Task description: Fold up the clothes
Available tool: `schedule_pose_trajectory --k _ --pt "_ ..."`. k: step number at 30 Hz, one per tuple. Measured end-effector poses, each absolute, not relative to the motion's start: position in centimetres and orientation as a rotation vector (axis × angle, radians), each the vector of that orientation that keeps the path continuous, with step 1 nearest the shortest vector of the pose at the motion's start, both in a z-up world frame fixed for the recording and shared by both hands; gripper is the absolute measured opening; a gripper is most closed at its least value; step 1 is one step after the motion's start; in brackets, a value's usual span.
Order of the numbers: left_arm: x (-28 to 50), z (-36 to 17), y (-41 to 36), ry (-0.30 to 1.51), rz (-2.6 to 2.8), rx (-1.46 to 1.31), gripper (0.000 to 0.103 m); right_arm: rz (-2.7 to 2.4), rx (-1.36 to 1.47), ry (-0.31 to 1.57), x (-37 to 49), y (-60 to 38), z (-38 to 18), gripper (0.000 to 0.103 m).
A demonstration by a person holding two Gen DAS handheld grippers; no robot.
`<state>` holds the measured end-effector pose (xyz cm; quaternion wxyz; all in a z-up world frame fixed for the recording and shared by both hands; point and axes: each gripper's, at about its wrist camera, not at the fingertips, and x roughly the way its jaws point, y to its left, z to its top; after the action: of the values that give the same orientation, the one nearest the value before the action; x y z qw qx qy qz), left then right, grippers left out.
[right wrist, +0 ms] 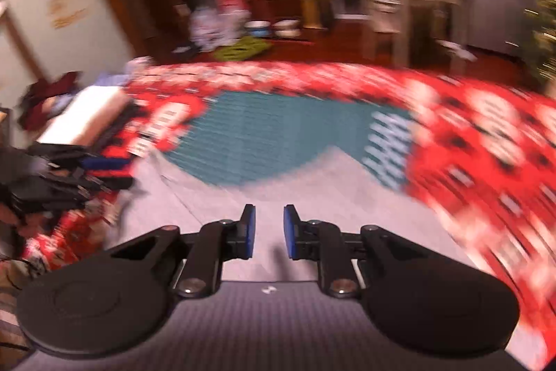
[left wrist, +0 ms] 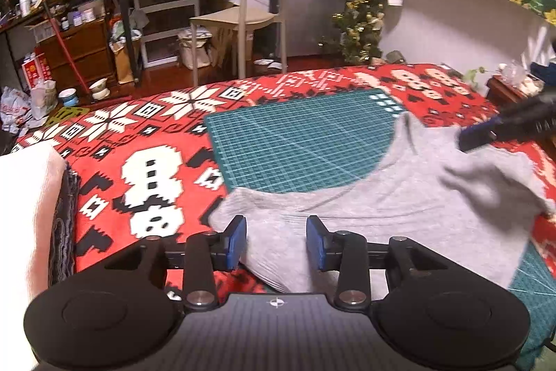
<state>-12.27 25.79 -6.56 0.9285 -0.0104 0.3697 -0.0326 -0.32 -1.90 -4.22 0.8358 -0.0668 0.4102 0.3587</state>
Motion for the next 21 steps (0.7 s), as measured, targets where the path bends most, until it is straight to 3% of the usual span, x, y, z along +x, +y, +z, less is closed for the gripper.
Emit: schedule_pose_trajectory --k 11,21 --pt "-14.3 -6.1 22.8 0.804 -0.17 -0.052 0.044 0.22 -0.144 0.909 -6.4 -15.9 -5.2 0.035" --pt "-14.9 -6.3 22.8 0.826 -0.173 -0.094 0.044 0.148 0.068 0.944 -3.8 -19.0 -7.2 0.035"
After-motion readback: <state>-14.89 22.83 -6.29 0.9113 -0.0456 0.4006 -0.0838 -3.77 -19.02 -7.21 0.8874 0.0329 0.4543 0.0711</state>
